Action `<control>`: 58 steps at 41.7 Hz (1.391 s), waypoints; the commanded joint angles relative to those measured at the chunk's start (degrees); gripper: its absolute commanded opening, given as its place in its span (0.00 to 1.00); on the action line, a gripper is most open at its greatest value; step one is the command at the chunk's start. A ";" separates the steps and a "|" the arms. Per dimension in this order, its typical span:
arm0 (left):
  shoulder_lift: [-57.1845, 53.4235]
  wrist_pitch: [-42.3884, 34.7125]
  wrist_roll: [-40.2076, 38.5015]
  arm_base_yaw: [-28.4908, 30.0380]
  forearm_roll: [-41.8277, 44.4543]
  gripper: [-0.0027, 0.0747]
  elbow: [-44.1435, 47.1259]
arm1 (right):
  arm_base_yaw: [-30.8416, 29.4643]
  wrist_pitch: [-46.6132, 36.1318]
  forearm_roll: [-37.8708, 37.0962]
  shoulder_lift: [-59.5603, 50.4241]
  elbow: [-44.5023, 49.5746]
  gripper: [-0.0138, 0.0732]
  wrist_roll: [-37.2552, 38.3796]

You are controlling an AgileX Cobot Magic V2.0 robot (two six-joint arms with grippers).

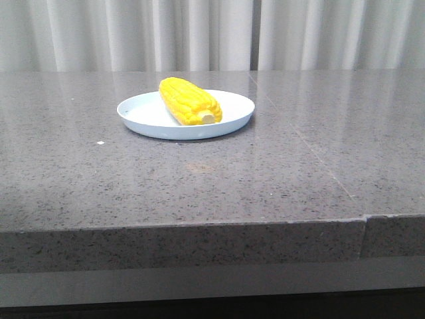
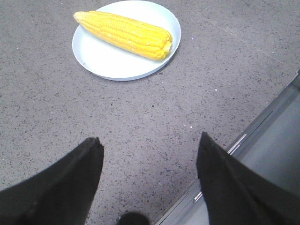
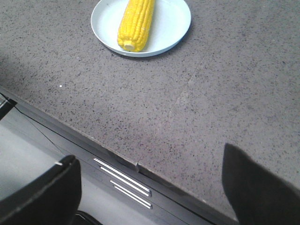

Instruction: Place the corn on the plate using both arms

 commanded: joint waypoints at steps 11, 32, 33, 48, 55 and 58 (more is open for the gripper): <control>-0.28 -3.95 -0.54 -0.45 -0.40 0.18 -1.50 | -0.13 -3.35 -1.34 -2.66 0.66 0.60 0.45; -0.16 -3.95 -0.54 -0.45 -0.40 0.01 -1.50 | -0.13 -3.16 -1.40 -2.66 0.66 0.08 0.45; -0.16 -3.95 -0.54 -0.45 -0.40 0.01 -1.50 | -0.13 -3.16 -1.40 -2.66 0.66 0.08 0.45; -1.52 -4.11 -0.54 -0.26 -0.56 0.01 -1.13 | -0.13 -3.21 -1.40 -2.66 0.66 0.08 0.45; -7.11 -5.05 -0.54 5.96 1.20 0.01 0.67 | -0.13 -3.21 -1.40 -2.66 0.66 0.08 0.45; -10.80 -8.71 -0.54 9.96 2.01 0.01 4.04 | -0.13 -3.21 -1.40 -2.66 0.66 0.08 0.45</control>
